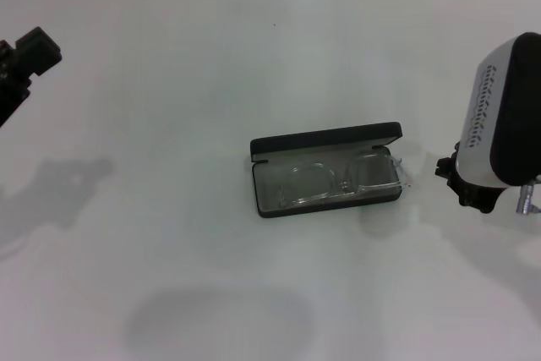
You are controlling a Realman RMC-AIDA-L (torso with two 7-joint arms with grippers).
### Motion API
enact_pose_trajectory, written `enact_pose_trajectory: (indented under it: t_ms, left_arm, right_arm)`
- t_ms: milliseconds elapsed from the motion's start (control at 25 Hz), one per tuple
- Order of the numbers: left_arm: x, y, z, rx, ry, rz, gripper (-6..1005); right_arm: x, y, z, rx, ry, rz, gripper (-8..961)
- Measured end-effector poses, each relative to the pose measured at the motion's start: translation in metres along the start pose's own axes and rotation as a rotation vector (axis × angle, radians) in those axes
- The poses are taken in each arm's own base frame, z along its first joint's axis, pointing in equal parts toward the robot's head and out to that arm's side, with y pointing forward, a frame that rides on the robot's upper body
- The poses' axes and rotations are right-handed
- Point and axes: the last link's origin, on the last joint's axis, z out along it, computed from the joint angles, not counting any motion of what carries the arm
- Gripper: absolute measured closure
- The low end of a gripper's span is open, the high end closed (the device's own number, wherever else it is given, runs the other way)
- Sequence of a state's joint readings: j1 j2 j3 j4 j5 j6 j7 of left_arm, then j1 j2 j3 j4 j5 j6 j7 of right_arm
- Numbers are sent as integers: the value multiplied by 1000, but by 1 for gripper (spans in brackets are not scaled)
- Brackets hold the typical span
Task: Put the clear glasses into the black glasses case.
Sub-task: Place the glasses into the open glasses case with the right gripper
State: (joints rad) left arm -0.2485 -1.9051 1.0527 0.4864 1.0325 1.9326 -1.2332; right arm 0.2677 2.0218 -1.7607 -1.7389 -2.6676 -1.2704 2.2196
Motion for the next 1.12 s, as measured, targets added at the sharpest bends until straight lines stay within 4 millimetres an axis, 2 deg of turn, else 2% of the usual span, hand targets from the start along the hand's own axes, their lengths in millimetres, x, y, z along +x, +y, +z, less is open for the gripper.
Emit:
enact_pose_trajectory:
  t_ms: [480, 1120]
  left_arm:
    - [0, 0, 0, -1, 0, -1, 939]
    - [-3, 3, -2, 1, -3, -8, 939]
  right_arm:
    - [-4, 2, 16, -9, -10, -17, 933]
    - [-10, 8, 24, -14, -37, -41, 932]
